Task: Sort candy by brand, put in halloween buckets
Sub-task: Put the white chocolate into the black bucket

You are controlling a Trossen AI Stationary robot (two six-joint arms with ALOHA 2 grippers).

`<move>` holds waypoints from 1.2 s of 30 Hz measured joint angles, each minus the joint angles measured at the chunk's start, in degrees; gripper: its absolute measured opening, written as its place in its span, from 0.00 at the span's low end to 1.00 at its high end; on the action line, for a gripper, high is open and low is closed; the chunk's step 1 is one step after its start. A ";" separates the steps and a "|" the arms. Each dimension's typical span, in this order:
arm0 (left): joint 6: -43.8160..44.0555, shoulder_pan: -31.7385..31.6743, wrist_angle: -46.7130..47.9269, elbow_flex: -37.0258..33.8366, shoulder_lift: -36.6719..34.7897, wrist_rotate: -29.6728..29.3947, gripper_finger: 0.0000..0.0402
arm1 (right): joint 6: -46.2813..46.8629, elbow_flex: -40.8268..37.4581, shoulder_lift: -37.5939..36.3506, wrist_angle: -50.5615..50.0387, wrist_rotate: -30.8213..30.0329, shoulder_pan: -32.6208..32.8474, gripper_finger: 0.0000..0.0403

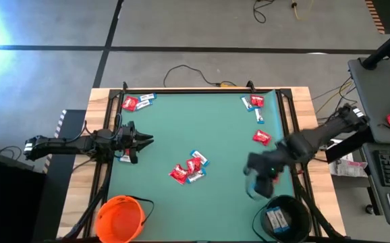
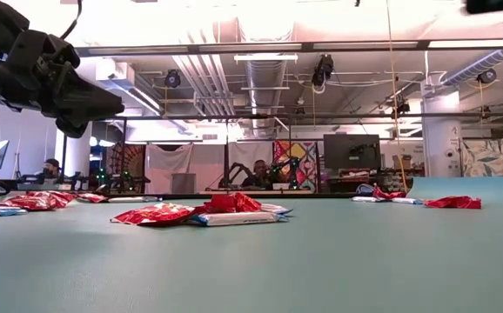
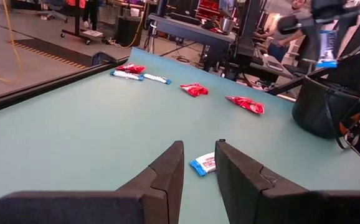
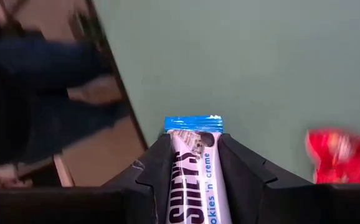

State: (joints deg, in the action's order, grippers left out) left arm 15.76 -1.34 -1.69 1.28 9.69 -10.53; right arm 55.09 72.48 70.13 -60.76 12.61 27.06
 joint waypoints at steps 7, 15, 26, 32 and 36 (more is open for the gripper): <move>0.01 0.01 0.02 0.00 0.02 -0.01 0.19 | 9.53 -3.54 0.20 -0.30 0.98 14.99 0.28; -0.01 0.02 0.02 0.00 0.02 -0.02 0.19 | 22.18 -11.49 1.89 5.29 -2.10 25.55 0.27; 0.00 0.02 0.02 0.00 0.02 -0.01 0.19 | 29.57 -18.60 11.65 16.09 -2.30 28.56 0.29; -0.01 0.02 0.02 0.00 0.09 0.00 0.19 | 32.32 -17.54 14.34 16.30 -3.29 28.60 0.33; -0.01 0.01 0.01 0.00 0.09 -0.01 0.19 | 32.47 -16.10 14.47 14.00 -3.74 28.58 0.39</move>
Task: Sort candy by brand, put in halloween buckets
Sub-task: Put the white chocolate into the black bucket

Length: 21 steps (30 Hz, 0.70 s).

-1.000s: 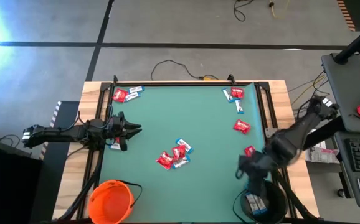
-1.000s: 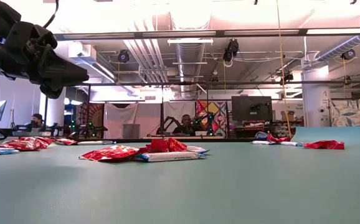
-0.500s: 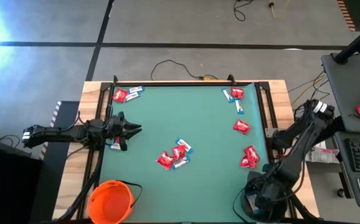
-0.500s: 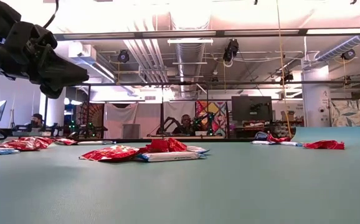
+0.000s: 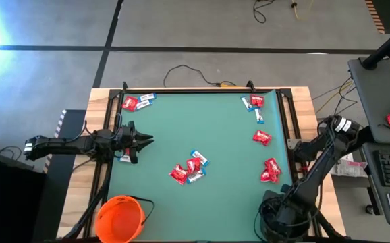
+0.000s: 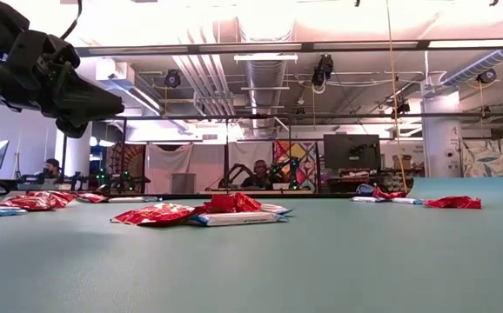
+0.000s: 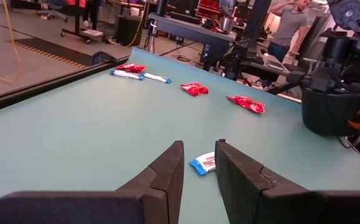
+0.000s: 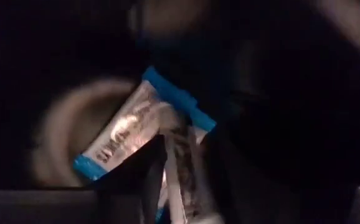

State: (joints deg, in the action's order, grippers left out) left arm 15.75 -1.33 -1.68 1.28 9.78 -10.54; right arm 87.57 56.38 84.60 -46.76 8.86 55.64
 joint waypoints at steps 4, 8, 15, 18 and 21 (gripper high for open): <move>0.02 -0.01 -0.01 0.00 0.00 0.00 0.19 | 1.52 2.07 -0.68 -7.00 -1.76 -0.01 0.47; 0.02 -0.01 0.00 -0.01 0.00 0.01 0.19 | 3.14 3.78 -1.73 -12.21 -5.07 -0.16 0.54; 0.02 -0.01 -0.01 0.00 0.00 0.01 0.19 | 3.88 8.42 -3.36 -14.97 -5.71 -0.15 0.59; 0.02 -0.01 -0.01 0.00 0.00 -0.01 0.19 | 3.32 12.81 -3.67 -16.89 -5.42 -0.17 0.59; 0.01 -0.01 -0.01 -0.01 0.00 -0.01 0.19 | 2.87 18.39 -3.71 -20.09 -5.40 -0.82 0.57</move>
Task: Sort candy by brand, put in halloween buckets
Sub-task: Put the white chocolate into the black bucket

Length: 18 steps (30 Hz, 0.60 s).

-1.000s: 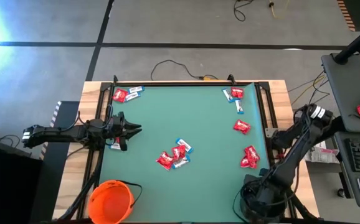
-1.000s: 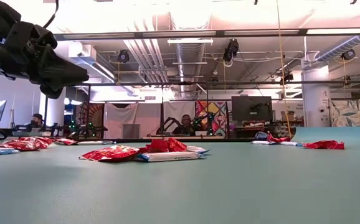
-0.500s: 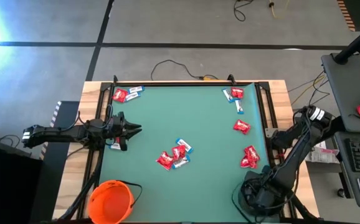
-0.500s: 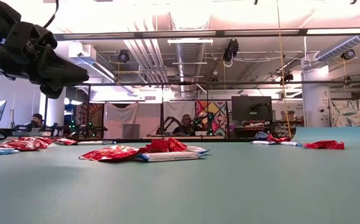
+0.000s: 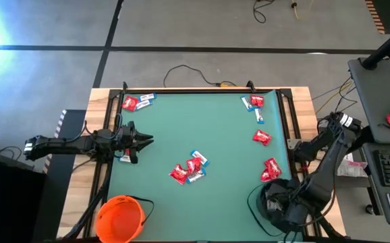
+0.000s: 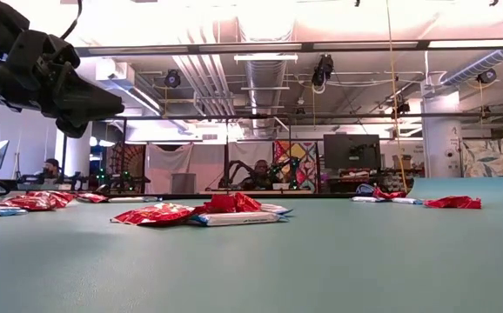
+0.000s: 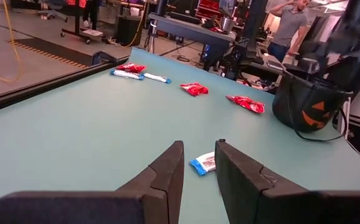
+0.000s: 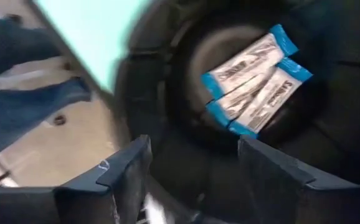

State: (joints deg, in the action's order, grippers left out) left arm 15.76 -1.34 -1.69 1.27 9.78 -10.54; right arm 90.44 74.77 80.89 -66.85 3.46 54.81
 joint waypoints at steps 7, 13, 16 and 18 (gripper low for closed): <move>0.00 0.00 0.01 0.01 0.00 0.00 0.19 | -2.91 10.80 0.41 -6.79 -7.82 -6.77 0.56; 0.00 0.00 0.02 0.00 0.00 0.01 0.19 | 2.81 8.90 0.44 -20.70 -10.55 -18.90 0.56; -0.01 0.00 0.02 -0.01 0.00 0.01 0.19 | 6.27 5.80 -0.07 -22.86 -8.14 -24.94 0.56; 0.00 0.01 0.02 0.00 0.00 0.02 0.19 | 5.75 3.34 -0.34 -22.62 -4.39 -27.50 0.55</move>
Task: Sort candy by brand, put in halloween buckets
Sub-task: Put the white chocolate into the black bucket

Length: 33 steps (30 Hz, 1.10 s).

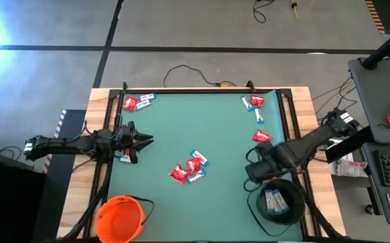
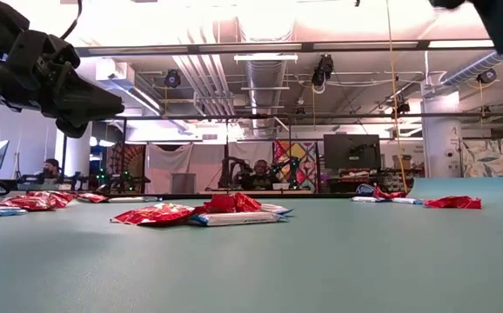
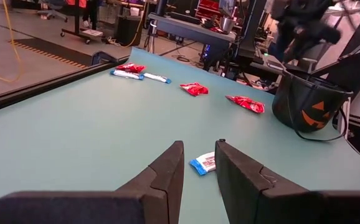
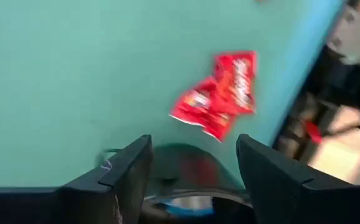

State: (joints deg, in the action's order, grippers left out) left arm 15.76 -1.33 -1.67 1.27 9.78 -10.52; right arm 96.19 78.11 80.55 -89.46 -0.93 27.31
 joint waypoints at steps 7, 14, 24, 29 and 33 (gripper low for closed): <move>-0.01 -0.01 -0.02 0.01 0.00 -0.01 0.19 | -3.33 -9.08 0.04 5.37 8.62 -2.84 0.52; 0.01 -0.01 -0.01 0.00 0.00 -0.01 0.19 | -4.25 -11.81 0.07 9.93 16.19 -2.60 0.49; 0.01 0.00 -0.01 0.00 0.00 -0.02 0.19 | -8.02 -4.40 0.13 15.92 -7.08 -6.06 0.49; -0.01 -0.01 0.00 0.01 0.00 -0.01 0.19 | -23.42 -5.48 0.56 31.42 -8.31 -10.01 0.49; -0.01 0.01 0.00 -0.01 0.00 0.00 0.19 | -35.52 -8.79 2.01 44.59 -11.05 -14.33 0.49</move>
State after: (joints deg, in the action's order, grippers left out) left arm 15.75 -1.32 -1.67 1.26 9.78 -10.52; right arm 60.67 69.32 82.57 -44.87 -11.98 12.98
